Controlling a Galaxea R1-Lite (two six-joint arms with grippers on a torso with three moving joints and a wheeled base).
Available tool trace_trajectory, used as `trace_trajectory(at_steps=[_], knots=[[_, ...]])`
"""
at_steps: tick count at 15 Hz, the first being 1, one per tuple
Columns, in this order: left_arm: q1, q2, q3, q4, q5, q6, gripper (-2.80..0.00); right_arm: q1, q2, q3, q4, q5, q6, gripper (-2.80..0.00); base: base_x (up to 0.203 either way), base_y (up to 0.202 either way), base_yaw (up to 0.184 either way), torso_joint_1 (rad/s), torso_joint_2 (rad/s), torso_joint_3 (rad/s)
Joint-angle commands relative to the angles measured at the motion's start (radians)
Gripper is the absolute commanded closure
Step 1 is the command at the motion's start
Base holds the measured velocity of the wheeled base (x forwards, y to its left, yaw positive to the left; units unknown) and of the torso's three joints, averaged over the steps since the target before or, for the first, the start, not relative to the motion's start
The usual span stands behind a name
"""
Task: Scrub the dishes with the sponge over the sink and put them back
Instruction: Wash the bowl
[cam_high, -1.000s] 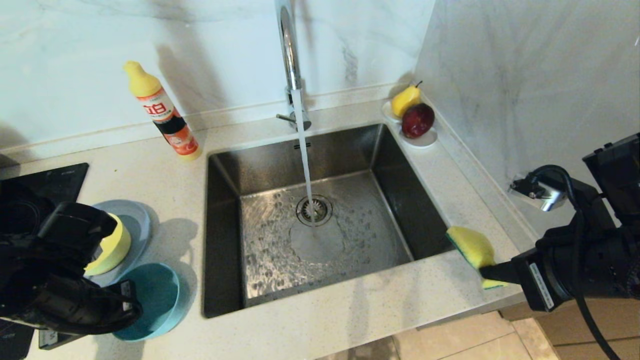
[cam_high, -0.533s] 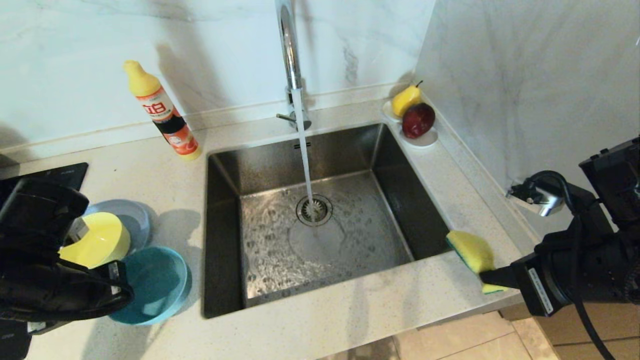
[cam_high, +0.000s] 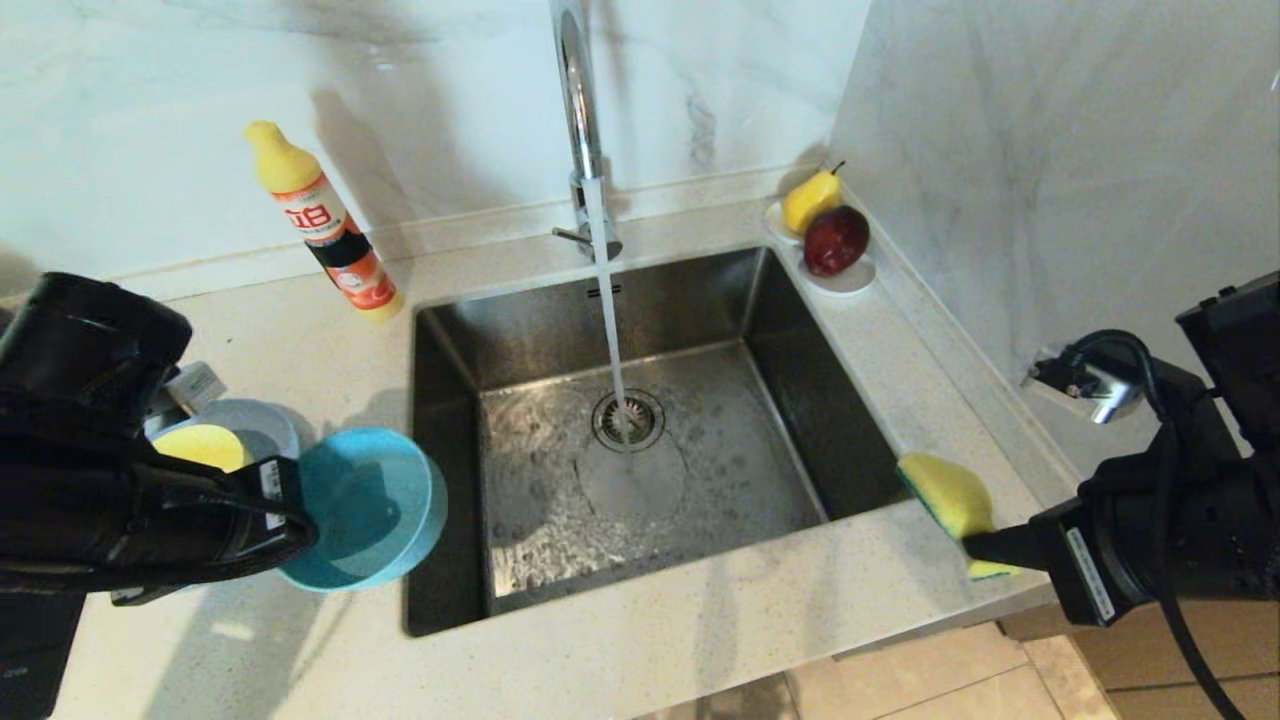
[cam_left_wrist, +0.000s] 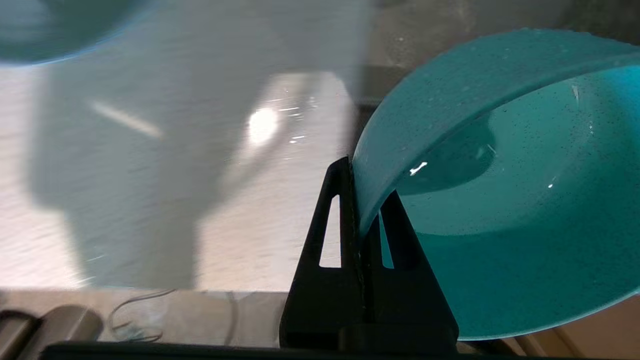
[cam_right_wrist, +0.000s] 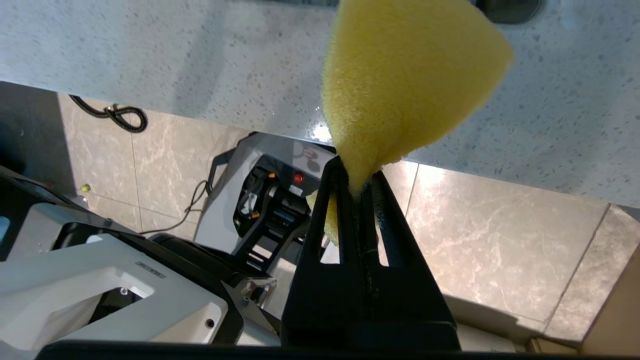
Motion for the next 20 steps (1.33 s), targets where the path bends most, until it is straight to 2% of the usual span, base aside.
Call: trace_trajectory(at_steps=[1,5,11,15,18,20], knots=[[-0.06,0.07,-0.059,0.002,0.003,-0.028,0.0,-0.005,-0.012,-0.003,0.004,0.0,0.0,0.0,0.0,0.0,0.0,0.0,0.0,0.0],[-0.137,0.247,-0.193,0.0,0.009,-0.07,0.0,-0.017,-0.021,-0.009,0.004,0.0,-0.002,0.0,0.0,0.0,0.0,0.0,0.0,0.0],[-0.153,0.5,-0.35,-0.006,0.021,-0.083,0.0,-0.017,-0.038,-0.009,0.004,0.0,-0.005,0.0,0.0,0.0,0.0,0.0,0.0,0.0],[-0.218,0.587,-0.474,-0.022,0.023,-0.115,0.0,-0.017,-0.046,-0.006,0.004,0.002,-0.004,0.0,0.0,0.0,0.0,0.0,0.0,0.0],[-0.265,0.615,-0.494,-0.095,0.034,-0.118,0.0,-0.017,-0.047,0.006,0.004,0.0,0.0,0.0,0.0,0.0,0.0,0.0,0.0,0.0],[-0.286,0.639,-0.506,-0.134,0.073,-0.119,0.0,-0.017,-0.047,0.005,0.004,0.001,0.0,0.0,0.0,0.0,0.0,0.0,0.0,0.0]])
